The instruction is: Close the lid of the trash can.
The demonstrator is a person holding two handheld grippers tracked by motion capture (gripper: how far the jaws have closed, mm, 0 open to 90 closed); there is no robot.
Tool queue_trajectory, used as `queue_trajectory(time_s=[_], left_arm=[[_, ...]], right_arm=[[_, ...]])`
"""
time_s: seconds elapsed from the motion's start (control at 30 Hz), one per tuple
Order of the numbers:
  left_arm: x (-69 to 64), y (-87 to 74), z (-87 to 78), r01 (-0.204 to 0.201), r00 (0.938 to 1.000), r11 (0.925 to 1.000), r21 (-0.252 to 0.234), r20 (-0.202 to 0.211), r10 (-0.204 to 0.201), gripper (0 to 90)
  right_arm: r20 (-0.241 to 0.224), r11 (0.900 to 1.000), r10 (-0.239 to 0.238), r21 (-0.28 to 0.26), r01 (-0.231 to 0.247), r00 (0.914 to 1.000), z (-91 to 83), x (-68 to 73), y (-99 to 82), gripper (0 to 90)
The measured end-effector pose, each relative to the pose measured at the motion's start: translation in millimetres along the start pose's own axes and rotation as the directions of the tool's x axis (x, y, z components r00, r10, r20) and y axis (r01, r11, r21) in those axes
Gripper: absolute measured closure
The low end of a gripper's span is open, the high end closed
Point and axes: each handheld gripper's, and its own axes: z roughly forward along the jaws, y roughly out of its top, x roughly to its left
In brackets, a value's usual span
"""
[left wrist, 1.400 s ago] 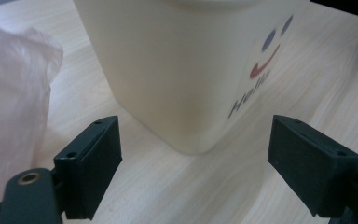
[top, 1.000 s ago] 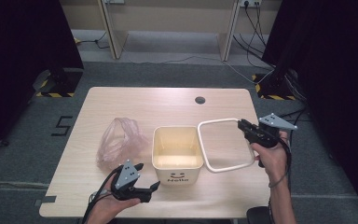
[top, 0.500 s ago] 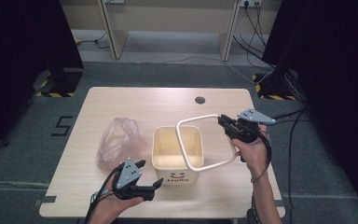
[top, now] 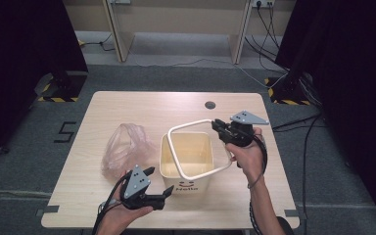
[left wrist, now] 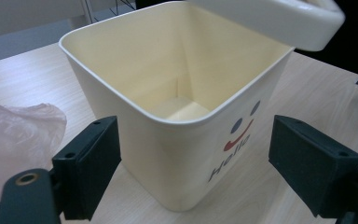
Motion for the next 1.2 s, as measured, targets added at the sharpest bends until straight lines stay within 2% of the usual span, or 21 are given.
queue_trajectory(time_s=[0.27, 0.6, 0.8, 1.0, 1.2], left_arm=[[-7.7, 3.5, 3.2, -0.002, 0.9998, 0.9999, -0.011, 0.018, 0.002, 15.8], [-14.0, 11.7, 3.7, -0.001, 0.9999, 0.9987, -0.051, 0.014, 0.002, 15.7], [-16.2, 13.2, 8.8, -0.037, 0.9993, 0.9984, -0.043, -0.006, 0.037, 15.7], [-14.9, 14.4, 9.0, -0.028, 0.9996, 0.9985, -0.047, -0.008, 0.028, 15.2], [-11.4, 12.5, 8.1, -0.022, 0.9993, 0.9989, -0.042, -0.03, 0.021, 15.0]], right_arm=[[0.004, 0.9998, -0.003, 0.019, 0.003, 1.0, 12.0, 10.1, -0.3, 80.6], [-0.002, 0.9994, -0.001, 0.033, 0.001, 1.0, 19.4, 18.0, -1.1, 80.5], [-0.008, 0.999, -0.001, 0.044, 0.001, 1.0, 21.7, 20.2, -3.4, 80.5], [-0.006, 0.9984, -0.005, 0.057, 0.006, 1.0, 21.8, 20.3, -3.8, 80.3], [0.0, 0.9963, -0.014, 0.085, 0.014, 0.9999, 23.1, 21.0, -8.3, 79.1]])
